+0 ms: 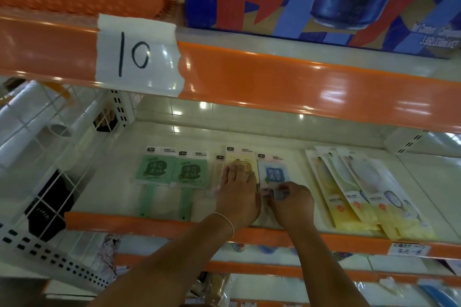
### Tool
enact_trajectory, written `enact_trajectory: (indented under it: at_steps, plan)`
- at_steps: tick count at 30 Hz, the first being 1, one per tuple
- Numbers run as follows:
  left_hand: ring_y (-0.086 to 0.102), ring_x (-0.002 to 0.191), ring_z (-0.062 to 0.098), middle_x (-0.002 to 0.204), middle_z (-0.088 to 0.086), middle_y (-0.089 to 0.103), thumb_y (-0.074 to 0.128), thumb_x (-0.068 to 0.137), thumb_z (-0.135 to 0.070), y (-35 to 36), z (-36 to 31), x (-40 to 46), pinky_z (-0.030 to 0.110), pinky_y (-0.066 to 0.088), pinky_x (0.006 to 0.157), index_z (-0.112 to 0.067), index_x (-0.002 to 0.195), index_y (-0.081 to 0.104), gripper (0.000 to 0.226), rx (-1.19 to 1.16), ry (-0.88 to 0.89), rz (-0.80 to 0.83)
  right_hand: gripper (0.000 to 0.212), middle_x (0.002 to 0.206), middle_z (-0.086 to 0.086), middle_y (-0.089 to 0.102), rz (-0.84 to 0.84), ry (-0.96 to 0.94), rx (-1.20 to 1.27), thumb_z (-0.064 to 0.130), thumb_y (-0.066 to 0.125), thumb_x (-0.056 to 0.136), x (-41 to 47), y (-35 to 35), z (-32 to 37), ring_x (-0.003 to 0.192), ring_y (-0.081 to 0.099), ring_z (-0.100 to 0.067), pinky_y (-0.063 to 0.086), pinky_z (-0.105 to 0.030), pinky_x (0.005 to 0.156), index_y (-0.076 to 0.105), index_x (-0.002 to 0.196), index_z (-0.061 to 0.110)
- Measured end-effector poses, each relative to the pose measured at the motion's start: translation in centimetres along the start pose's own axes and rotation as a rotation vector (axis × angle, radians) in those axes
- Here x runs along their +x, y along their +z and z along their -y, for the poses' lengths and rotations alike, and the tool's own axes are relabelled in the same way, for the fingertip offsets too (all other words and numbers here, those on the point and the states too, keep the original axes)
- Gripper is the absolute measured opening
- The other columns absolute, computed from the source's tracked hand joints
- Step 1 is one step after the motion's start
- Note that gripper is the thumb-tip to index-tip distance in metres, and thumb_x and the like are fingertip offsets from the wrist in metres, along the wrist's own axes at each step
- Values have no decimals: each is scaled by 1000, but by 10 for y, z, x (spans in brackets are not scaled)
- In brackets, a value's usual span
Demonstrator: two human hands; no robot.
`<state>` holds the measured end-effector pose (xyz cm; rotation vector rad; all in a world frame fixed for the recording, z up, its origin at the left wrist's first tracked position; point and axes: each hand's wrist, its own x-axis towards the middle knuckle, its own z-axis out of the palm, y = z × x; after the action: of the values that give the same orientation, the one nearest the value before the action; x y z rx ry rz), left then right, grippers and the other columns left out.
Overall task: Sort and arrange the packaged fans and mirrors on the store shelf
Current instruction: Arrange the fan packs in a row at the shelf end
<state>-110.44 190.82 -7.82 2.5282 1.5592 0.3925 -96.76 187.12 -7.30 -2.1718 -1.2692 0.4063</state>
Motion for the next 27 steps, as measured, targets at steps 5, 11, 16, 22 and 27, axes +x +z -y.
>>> enact_trajectory:
  at_steps: [5, 11, 16, 22, 27]
  plan:
    - [47, 118, 34, 109, 11, 57, 36, 91, -34, -7, -13, 3, 47, 46, 93, -9, 97, 66, 39, -195, 76, -105, 30, 95, -6, 73, -65, 101, 156, 28, 81, 72, 2, -18, -2, 84, 64, -21, 43, -25, 70, 74, 96, 10]
    - [45, 106, 23, 102, 6, 55, 43, 94, -28, -12, -18, 10, 39, 43, 91, -12, 94, 61, 24, -221, 38, 88, 33, 90, -3, 72, -106, 118, 222, 30, 83, 68, 0, -20, -10, 76, 59, -14, 43, -24, 69, 75, 92, 10]
    - [44, 104, 20, 103, 5, 56, 45, 94, -27, -13, -20, 12, 35, 42, 94, -13, 97, 61, 21, -199, 56, 82, 26, 82, -2, 72, -94, 83, 126, 34, 73, 64, -4, -8, -20, 75, 65, -17, 54, -30, 69, 75, 83, 16]
    - [48, 97, 18, 90, 0, 51, 46, 95, -27, -19, -22, 13, 31, 44, 84, -19, 84, 55, 16, -325, -5, 101, 33, 101, -11, 69, -141, 52, 165, 25, 79, 68, -6, -15, -11, 98, 62, -27, 52, -38, 84, 74, 96, 9]
    - [58, 80, 10, 93, -1, 58, 46, 99, -33, -37, -20, 19, 18, 43, 60, -14, 99, 54, 21, -699, -274, 85, 30, 117, -9, 57, -194, 19, 276, 20, 79, 73, -15, -11, 3, 83, 60, -11, 41, -12, 72, 69, 101, 15]
